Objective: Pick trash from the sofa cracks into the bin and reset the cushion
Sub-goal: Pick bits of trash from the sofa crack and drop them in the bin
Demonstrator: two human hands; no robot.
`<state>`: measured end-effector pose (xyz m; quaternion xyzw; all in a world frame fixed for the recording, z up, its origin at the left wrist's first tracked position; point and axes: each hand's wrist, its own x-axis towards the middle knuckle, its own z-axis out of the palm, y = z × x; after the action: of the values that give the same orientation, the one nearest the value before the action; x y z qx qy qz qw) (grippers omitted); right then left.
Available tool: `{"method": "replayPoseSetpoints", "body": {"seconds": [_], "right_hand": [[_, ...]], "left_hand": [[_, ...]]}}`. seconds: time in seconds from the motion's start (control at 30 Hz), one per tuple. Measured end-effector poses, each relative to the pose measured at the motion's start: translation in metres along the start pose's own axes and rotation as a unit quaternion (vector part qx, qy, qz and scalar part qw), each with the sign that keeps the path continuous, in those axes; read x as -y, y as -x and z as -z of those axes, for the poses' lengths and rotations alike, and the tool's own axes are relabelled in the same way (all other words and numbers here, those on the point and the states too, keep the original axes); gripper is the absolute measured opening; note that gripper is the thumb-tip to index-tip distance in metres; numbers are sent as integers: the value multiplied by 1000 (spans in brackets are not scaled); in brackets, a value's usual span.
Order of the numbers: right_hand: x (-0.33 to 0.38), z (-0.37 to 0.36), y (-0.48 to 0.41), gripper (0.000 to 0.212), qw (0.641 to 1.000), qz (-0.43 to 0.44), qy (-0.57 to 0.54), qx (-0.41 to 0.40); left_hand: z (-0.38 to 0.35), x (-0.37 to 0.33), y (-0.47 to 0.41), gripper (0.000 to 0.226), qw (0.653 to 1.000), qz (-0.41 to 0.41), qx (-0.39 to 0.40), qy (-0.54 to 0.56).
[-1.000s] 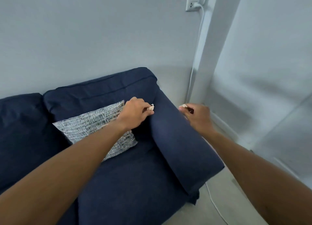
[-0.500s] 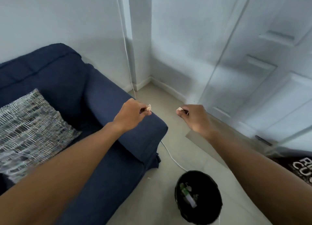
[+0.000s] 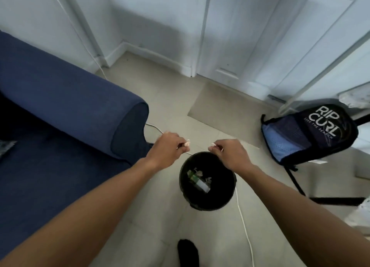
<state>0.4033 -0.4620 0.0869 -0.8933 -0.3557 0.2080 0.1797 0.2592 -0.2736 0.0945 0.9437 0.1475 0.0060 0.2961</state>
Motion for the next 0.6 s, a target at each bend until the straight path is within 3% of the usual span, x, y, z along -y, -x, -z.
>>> {"method": "replayPoseSetpoints", "body": {"seconds": [0.23,0.3,0.37,0.53,0.6], "right_hand": [[-62,-49,21,27,996,-75,-12,55],[-74,-58,24,79,987,-101,42,116],[-81,-60,27,108,981,-121,72,137],[-90,-56,30,121,982,-103,76,137],[-92,-56,29,123,983,-102,76,136]], "left_hand": [[-76,-9,0,24,998,21,67,-2],[-87,-11,-4,24,997,19,74,-3],[-96,-13,-7,23,996,18,85,-8],[-112,-21,-13,33,991,28,128,-38],[-120,-19,-14,68,980,49,175,-86]]}}
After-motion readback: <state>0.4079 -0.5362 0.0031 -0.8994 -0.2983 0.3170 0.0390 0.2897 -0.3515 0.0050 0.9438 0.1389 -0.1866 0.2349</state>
